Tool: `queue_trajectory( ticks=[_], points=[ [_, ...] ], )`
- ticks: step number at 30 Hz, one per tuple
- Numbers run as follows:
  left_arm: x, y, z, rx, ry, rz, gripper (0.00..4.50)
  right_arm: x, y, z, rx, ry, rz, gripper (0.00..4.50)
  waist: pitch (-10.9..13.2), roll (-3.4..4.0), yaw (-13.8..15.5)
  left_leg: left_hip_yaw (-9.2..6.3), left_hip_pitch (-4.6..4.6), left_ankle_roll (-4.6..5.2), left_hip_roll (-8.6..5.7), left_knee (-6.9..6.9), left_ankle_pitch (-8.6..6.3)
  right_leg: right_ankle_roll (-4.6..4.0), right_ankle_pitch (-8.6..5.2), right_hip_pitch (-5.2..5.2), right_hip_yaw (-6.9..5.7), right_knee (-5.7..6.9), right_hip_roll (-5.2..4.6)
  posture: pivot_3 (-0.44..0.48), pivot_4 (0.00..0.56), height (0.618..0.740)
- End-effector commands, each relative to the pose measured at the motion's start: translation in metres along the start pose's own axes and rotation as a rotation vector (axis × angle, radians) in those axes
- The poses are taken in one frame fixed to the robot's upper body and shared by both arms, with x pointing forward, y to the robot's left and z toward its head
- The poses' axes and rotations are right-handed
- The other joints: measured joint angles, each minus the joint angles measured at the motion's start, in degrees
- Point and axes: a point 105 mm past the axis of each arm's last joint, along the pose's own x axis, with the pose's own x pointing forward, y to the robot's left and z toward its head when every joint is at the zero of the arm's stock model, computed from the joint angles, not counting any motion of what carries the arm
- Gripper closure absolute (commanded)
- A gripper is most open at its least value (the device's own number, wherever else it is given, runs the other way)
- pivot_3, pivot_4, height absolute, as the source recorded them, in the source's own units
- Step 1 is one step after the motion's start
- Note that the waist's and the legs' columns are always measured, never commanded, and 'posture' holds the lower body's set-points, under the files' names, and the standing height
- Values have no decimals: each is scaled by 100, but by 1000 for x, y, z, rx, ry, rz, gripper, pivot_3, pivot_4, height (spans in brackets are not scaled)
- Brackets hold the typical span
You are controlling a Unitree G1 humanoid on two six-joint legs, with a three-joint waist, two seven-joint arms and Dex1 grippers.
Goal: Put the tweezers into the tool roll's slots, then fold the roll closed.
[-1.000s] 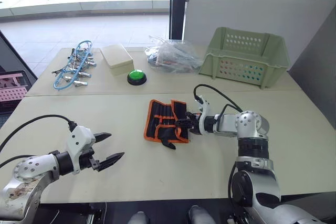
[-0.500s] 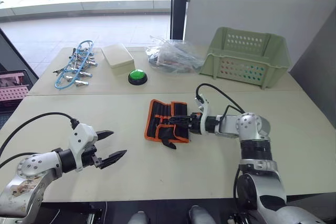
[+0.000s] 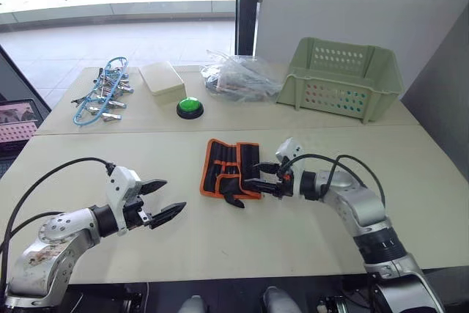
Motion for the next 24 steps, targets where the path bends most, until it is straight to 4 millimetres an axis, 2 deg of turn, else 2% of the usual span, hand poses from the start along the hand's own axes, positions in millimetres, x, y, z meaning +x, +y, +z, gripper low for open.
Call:
queue_trajectory(
  ticks=[1, 6, 9, 13, 18, 23, 24],
  points=[
    [8, -2, 7, -137, -11, 1, 0, 9, 1, 3, -116, -4, -1, 2744, -1, -1, -1, 0, 0, 0, 0, 1, 0, 0, 0, 0, 0, 0, -1, 0, 150, 740],
    [17, -3, 15, -210, -33, -5, 0, 18, 3, -17, -112, 39, 9, 4455, -2, -3, 3, -3, 0, -1, -2, 1, 1, -2, 1, -1, 0, 1, -1, 0, 150, 740],
    [29, 2, -1, -304, 47, 37, 0, 18, 3, -40, -130, 112, 4, 4482, -3, -4, 12, -3, 7, -1, -2, 1, 1, -4, 2, 6, 0, 2, -1, 0, 150, 740],
    [48, 4, 4, -432, 3, 48, 0, 19, 3, -49, -145, 145, -3, 4482, -11, -18, 37, -5, 39, -2, -5, 1, 1, -4, 2, 42, -1, -2, -2, 0, 150, 740],
    [66, 2, 4, -472, -1, 45, 0, 19, 8, -49, -93, 131, 16, 4482, -18, -28, 50, -12, 90, -2, -5, 0, 1, -3, 2, 96, -5, -10, -1, 0, 150, 740],
    [74, 6, -12, -494, 45, 80, 0, 19, 7, -45, -74, 117, 4, 4482, -19, -29, 54, -12, 92, -2, -5, -1, 1, -3, 2, 96, -5, -8, -1, 0, 150, 740],
    [75, 5, -11, -502, 34, 74, 264, 19, 7, -44, -74, 117, 4, 4495, -20, -29, 60, -12, 93, -2, -5, -1, 1, -4, 2, 97, -5, -8, -1, 0, 150, 740]
  ],
)
